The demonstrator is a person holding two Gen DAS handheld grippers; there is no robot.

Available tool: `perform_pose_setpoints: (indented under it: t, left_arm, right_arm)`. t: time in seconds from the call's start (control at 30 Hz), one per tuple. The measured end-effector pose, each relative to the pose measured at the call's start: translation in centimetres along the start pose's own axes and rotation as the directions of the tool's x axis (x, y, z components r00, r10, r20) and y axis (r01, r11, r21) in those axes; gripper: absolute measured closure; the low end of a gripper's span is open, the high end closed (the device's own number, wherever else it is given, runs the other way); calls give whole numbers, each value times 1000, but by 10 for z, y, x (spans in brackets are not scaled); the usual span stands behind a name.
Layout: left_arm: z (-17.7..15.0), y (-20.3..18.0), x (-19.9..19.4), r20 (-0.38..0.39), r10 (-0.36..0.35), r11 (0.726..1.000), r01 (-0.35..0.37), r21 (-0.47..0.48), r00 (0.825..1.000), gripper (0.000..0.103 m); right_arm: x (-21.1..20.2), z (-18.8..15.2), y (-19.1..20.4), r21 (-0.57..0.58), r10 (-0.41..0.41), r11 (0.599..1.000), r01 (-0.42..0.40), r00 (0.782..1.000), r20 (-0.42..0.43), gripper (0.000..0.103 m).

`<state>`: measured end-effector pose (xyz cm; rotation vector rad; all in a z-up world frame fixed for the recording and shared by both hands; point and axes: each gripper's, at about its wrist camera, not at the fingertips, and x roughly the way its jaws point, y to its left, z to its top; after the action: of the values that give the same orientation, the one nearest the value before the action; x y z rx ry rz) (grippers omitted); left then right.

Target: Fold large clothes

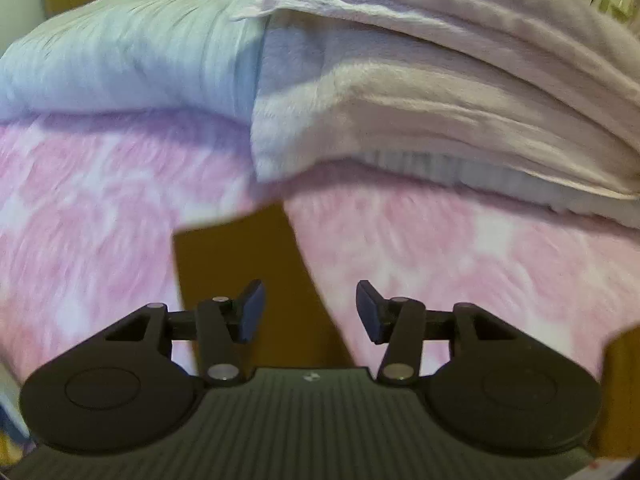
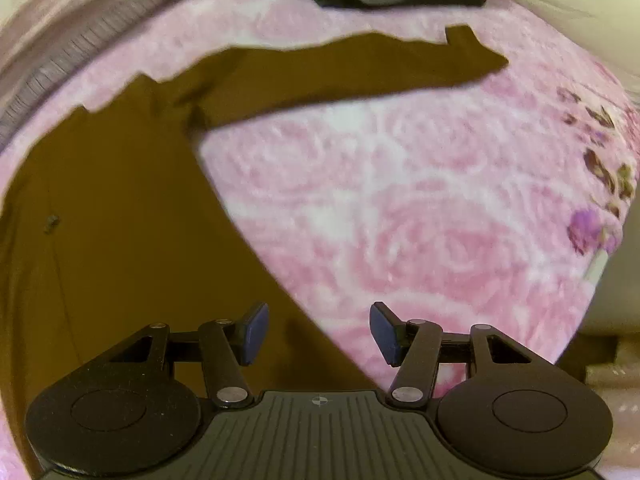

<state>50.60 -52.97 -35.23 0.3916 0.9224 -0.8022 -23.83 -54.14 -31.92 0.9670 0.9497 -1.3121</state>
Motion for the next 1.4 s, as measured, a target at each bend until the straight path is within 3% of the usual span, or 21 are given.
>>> perform_pose_setpoints:
  t: [0.13, 0.23, 0.27, 0.3, 0.33, 0.4, 0.5, 0.57, 0.63, 0.7, 0.8, 0.97, 1.0, 1.03, 1.17, 1.4]
  left_arm:
    - [20, -4, 49, -32, 77, 997, -77, -11, 997, 57]
    - [20, 0, 77, -69, 114, 993, -115, -10, 991, 63]
    - [17, -1, 76, -37, 116, 993, -116, 3, 993, 76]
    - [14, -1, 73, -9, 109, 994, -109, 27, 994, 103]
    - [11, -1, 68, 5, 102, 993, -102, 57, 995, 103]
    - [2, 9, 43, 92, 105, 993, -108, 38, 990, 103]
    - [-27, 44, -33, 251, 65, 997, -52, -56, 966, 103]
    - [-58, 80, -89, 285, 79, 986, -34, -161, 955, 103]
    - [-98, 111, -142, 296, 138, 974, -76, -211, 945, 103]
    - [-138, 139, -179, 258, 191, 955, -119, -271, 947, 103]
    - [-210, 182, -210, 124, 271, 904, -208, -372, 955, 103]
    - [-304, 196, -214, -67, 349, 871, -350, -344, 935, 102]
    - [-316, 195, -212, -92, 379, 863, -387, -325, 921, 103]
    - [-326, 196, -210, -126, 408, 845, -426, -324, 904, 103]
    - [-347, 201, -227, -158, 402, 791, -429, -435, 902, 102]
    - [-341, 147, -262, -115, 341, 814, -354, -460, 933, 94]
  right_arm:
    - [10, -7, 13, -21, -32, 999, 31, 999, -38, 50]
    - [14, -11, 22, -48, -54, 998, 51, 997, -55, 50]
    - [15, -12, 25, -55, -62, 997, 59, 996, -56, 50]
    - [15, -12, 28, -58, -66, 996, 63, 996, -56, 50]
    - [15, -11, 29, -59, -65, 996, 62, 996, -53, 50]
    - [15, -8, 34, -63, -62, 996, 59, 997, -47, 50]
    - [11, -1, 41, -70, -52, 996, 50, 998, -26, 50]
    - [10, 3, 46, -69, -38, 997, 37, 999, -15, 50]
    - [10, 5, 51, -64, -26, 998, 25, 1000, -7, 50]
    - [11, 6, 56, -58, -6, 998, 6, 1000, 0, 50]
    - [12, 4, 65, -61, 33, 998, -33, 999, 3, 50]
    - [15, -3, 77, -107, 79, 991, -81, 997, -16, 50]
    - [15, -4, 78, -121, 87, 989, -88, 996, -20, 50]
    - [15, -5, 77, -133, 94, 987, -96, 995, -23, 50]
    - [11, -7, 65, -167, 105, 980, -108, 994, -24, 50]
    - [13, 15, -3, -105, 107, 989, -105, 994, 15, 50]
